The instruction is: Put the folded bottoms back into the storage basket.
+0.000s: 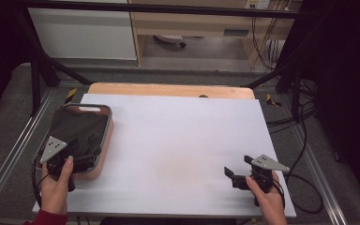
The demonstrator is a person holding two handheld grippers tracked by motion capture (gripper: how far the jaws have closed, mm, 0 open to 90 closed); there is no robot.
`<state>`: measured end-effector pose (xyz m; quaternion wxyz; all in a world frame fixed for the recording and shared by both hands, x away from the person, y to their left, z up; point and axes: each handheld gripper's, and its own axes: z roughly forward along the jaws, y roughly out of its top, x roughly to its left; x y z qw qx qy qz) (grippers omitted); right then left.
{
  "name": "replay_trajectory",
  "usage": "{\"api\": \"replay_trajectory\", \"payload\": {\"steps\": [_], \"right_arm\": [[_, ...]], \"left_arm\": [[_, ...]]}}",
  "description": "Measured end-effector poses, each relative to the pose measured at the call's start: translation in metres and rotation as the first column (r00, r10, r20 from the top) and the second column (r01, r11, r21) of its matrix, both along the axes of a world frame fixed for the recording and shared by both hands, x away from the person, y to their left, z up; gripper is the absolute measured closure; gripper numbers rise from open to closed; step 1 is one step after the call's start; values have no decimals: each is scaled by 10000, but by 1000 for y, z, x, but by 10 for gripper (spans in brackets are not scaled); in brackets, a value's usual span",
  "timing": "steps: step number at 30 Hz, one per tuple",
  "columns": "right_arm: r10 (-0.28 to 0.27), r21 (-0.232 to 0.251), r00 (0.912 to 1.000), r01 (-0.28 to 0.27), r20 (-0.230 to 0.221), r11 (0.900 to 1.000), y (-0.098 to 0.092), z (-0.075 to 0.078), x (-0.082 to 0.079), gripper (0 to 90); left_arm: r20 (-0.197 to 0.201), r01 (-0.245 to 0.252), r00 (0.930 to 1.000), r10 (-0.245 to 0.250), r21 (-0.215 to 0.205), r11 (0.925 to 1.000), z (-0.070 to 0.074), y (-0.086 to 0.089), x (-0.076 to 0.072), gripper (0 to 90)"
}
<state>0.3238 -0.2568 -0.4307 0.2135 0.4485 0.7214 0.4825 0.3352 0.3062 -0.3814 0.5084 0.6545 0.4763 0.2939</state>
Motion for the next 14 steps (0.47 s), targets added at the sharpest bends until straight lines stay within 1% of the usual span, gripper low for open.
{"api": "replay_trajectory", "payload": {"steps": [1,3,9,10,12,14], "right_arm": [[44,-14,10000,-44,-77,10000,2,-1,0,50],[102,-105,9999,-102,-75,9999,5,-3,1,51],[610,-185,9981,-612,-123,9980,23,-8,7,49],[717,-196,9974,-719,-88,9972,26,-8,8,45],[908,-165,9958,-910,-125,9957,33,-9,11,41],[834,-50,9965,-834,-32,9965,35,-7,12,42]], "left_arm": [[-28,5,10000,-5,30,10000,0,0,-1,55],[-113,15,9999,-14,108,9999,0,-1,-2,55],[-260,-29,9997,37,311,9995,1,-2,-7,59],[-243,-22,9997,30,329,9995,2,-2,-9,60],[-75,-5,10000,8,421,9991,5,-6,-12,63],[82,287,9995,-292,473,9985,10,-14,-16,70]]}}
